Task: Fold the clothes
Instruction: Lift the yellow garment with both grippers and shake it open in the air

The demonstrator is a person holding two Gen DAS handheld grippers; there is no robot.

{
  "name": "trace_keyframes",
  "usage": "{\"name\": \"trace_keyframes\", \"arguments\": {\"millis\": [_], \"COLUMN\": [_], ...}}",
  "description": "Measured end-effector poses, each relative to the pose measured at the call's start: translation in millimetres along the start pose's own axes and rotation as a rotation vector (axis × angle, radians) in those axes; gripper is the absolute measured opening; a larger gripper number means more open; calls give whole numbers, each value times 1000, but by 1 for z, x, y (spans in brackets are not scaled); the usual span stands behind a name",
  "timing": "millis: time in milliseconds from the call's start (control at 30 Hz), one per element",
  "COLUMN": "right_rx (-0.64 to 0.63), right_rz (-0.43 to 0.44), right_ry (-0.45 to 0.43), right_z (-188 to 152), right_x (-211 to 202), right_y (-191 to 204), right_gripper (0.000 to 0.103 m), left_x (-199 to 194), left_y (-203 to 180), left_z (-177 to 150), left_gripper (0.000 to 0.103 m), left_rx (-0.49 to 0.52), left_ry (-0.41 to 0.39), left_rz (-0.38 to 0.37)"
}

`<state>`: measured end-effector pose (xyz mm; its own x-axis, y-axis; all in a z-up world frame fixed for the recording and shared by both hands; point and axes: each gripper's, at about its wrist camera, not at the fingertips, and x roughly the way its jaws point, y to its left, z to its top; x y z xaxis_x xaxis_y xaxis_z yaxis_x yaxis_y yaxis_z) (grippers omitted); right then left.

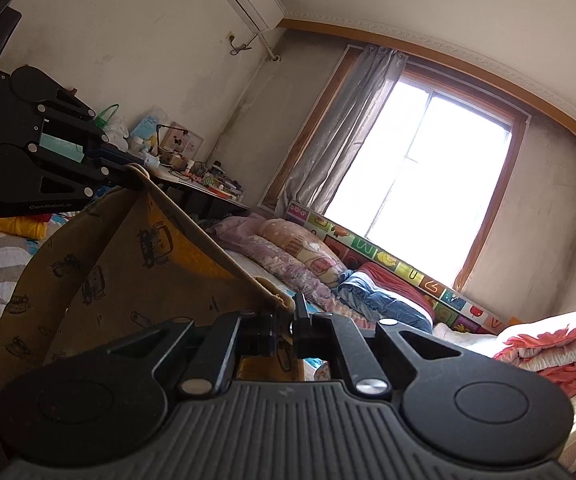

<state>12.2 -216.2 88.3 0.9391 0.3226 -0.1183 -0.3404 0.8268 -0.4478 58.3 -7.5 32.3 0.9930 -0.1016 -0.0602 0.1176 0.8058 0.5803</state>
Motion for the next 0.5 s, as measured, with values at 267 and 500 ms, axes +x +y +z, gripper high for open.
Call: {"name": "trace_keyframes", "arguments": {"millis": [267,500], "right_rx": [30,21], "right_rz": [50,88], "right_ry": [155,255], "right_z": [-41,-75], "right_x": [99,170], "right_y": [-2,4], "right_gripper": [8,8], "left_x": [79,149], "left_y": [-13,-19], "left_z": [-32,-60], "left_gripper": [7,7], "left_rx": [24,19], "left_ry": [115,220], "left_rz": [-55,-111]}}
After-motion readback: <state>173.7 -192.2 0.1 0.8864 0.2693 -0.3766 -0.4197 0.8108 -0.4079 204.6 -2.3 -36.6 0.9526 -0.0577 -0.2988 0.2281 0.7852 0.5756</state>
